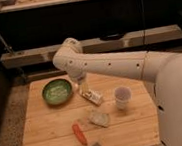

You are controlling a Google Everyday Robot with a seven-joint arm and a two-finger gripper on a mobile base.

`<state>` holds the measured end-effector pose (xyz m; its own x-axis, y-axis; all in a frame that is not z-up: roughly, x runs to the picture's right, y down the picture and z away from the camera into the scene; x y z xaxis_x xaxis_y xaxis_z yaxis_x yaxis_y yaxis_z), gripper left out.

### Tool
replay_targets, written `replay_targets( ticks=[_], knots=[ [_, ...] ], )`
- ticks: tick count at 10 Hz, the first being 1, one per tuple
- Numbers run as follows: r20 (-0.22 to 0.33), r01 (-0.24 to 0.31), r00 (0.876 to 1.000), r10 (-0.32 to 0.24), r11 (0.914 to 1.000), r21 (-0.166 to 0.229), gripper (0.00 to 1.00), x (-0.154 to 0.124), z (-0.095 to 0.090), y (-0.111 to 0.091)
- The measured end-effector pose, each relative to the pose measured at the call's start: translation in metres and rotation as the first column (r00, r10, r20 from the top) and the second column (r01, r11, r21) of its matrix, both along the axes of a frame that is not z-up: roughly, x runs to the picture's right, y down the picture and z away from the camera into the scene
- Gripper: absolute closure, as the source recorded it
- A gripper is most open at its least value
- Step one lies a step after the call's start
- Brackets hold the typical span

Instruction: Pick up the ceramic bowl

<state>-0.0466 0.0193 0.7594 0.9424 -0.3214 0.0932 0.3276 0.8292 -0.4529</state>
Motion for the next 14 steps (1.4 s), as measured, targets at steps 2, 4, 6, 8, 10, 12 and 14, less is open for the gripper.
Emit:
replay_targets(
  ticks=[2,4,6,8,10,12,14],
  knots=[
    [0.007,0.023,1.0,-0.023,0.9997,0.006,0.35,-0.008,0.015,0.002],
    [0.014,0.038,0.999,-0.039,0.9992,0.008,0.35,-0.017,0.021,0.004],
    [0.011,0.038,0.999,-0.038,0.9992,0.015,0.35,-0.017,0.027,0.003],
    [0.025,0.066,0.997,-0.066,0.9976,0.021,0.26,-0.025,0.037,0.007],
    [0.031,0.079,0.996,-0.08,0.9965,0.028,0.17,-0.027,0.041,0.013],
    [0.031,0.081,0.996,-0.082,0.9962,0.034,0.17,-0.03,0.052,0.013],
    [0.039,0.093,0.995,-0.095,0.9949,0.039,0.17,-0.031,0.056,0.013]
  ],
)
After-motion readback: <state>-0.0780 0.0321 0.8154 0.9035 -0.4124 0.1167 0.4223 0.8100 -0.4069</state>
